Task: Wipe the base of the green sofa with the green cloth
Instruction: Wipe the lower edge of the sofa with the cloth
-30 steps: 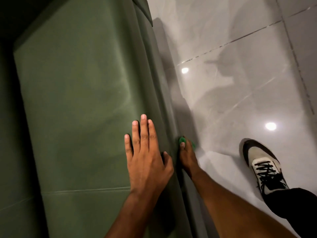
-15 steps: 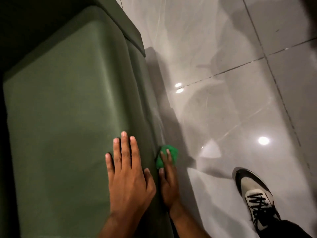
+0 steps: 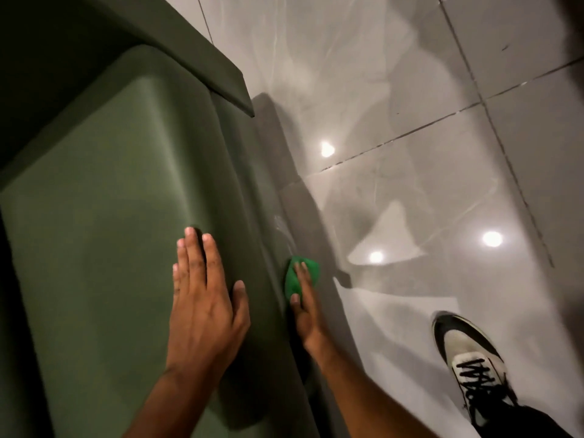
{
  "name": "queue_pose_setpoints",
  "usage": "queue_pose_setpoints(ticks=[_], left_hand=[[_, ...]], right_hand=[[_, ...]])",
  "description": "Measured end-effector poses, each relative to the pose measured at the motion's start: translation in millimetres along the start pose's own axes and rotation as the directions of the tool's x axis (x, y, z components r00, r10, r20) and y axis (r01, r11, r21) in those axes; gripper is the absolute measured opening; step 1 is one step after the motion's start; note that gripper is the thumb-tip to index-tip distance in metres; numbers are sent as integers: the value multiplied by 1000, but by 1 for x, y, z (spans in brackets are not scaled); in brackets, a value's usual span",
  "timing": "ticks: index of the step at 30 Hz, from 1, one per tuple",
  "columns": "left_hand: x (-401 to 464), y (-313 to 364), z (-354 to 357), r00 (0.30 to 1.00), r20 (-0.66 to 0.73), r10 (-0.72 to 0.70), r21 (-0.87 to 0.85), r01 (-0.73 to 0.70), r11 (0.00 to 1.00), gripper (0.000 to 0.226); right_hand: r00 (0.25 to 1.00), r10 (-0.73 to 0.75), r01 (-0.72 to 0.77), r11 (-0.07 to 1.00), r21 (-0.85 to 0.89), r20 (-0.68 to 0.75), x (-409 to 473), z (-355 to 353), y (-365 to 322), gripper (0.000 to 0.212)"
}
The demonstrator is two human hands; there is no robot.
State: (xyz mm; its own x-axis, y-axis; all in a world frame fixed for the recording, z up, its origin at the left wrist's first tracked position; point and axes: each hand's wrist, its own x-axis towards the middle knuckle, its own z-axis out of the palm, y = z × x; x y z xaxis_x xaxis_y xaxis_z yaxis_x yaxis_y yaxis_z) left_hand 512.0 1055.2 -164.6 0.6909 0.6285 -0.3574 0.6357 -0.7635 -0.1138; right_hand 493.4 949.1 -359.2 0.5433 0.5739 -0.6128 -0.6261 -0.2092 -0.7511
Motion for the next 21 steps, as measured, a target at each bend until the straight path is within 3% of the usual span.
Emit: queue_pose_setpoints(ticks=[2, 4, 9, 14, 18, 21], left_hand=[[11, -4, -2, 999, -11, 41, 26, -41, 999, 78], [19, -4, -1, 998, -35, 50, 27, -49, 998, 79], [28, 1, -2, 998, -58, 13, 16, -12, 1000, 80], [41, -3, -8, 996, -67, 57, 18, -56, 998, 80], [55, -8, -10, 993, -93, 73, 17, -72, 997, 80], [64, -8, -12, 990, -126, 59, 26, -57, 998, 80]], right_hand=[[987, 146, -141, 987, 71, -72, 18, -6, 12, 52], [978, 192, -189, 981, 48, -80, 21, -6, 14, 55], [998, -68, 67, 997, -49, -16, -5, 0, -6, 54], [986, -163, 167, 974, -150, 43, 38, 3, -39, 52], [993, -120, 122, 985, -121, 17, 63, 4, -33, 52], [998, -8, 4, 998, -69, -55, 60, 5, -23, 52]])
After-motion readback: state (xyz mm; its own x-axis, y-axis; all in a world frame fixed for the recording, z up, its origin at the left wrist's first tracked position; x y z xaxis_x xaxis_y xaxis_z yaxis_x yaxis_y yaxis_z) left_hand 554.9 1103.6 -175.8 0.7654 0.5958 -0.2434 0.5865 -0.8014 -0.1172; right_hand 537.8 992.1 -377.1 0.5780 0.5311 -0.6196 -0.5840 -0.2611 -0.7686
